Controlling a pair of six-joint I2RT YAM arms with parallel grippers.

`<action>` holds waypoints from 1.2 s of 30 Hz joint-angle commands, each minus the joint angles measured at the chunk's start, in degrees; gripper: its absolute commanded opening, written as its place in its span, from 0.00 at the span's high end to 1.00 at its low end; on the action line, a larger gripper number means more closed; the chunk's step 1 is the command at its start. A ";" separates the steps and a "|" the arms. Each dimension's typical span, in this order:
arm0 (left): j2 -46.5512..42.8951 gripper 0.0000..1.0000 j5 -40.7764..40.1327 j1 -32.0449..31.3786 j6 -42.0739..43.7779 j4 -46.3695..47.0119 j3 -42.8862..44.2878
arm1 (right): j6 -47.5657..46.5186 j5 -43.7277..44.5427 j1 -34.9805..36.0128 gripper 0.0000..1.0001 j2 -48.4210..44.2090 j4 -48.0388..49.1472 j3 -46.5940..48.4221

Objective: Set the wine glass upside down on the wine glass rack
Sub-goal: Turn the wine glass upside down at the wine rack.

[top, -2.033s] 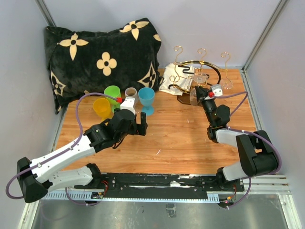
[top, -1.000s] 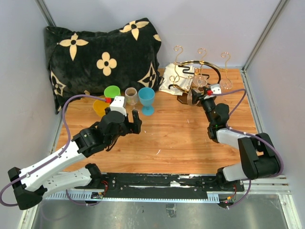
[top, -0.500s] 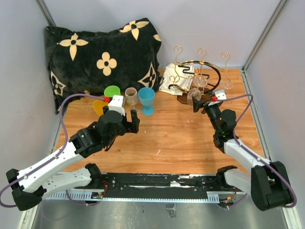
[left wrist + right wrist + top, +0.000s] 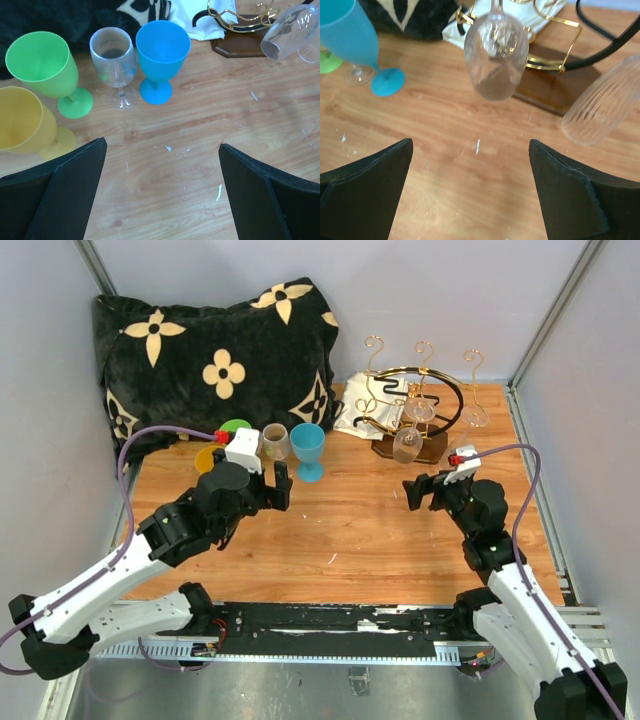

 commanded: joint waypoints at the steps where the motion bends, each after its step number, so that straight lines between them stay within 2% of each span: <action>1: 3.57 0.00 -2.82 1.81 1.20 -0.83 3.59 | 2.90 -2.40 -0.51 0.02 -4.44 -12.93 1.27; 5: 8.42 0.00 7.23 11.83 1.64 0.21 7.42 | 4.39 -4.00 -0.50 0.02 -6.69 -15.75 0.92; 9: 14.65 0.00 12.35 16.91 2.89 0.75 12.42 | 4.87 -5.14 -0.50 0.02 -5.53 -18.78 2.36; 17: 28.29 0.00 16.03 22.15 4.58 -2.41 21.81 | 5.01 -6.63 -0.49 0.02 -5.39 -18.60 1.98; 23: 35.80 0.00 14.20 23.77 5.88 -4.65 26.57 | 5.20 -7.80 -0.56 0.02 -4.34 -17.98 1.89; 30: 40.45 0.01 12.96 25.38 6.50 -4.64 29.64 | 5.15 -7.98 -0.54 0.02 -4.36 -17.96 1.87; 36: 43.35 0.07 13.42 26.54 7.21 -4.35 30.58 | 5.14 -8.28 -0.55 0.02 -3.84 -17.87 1.78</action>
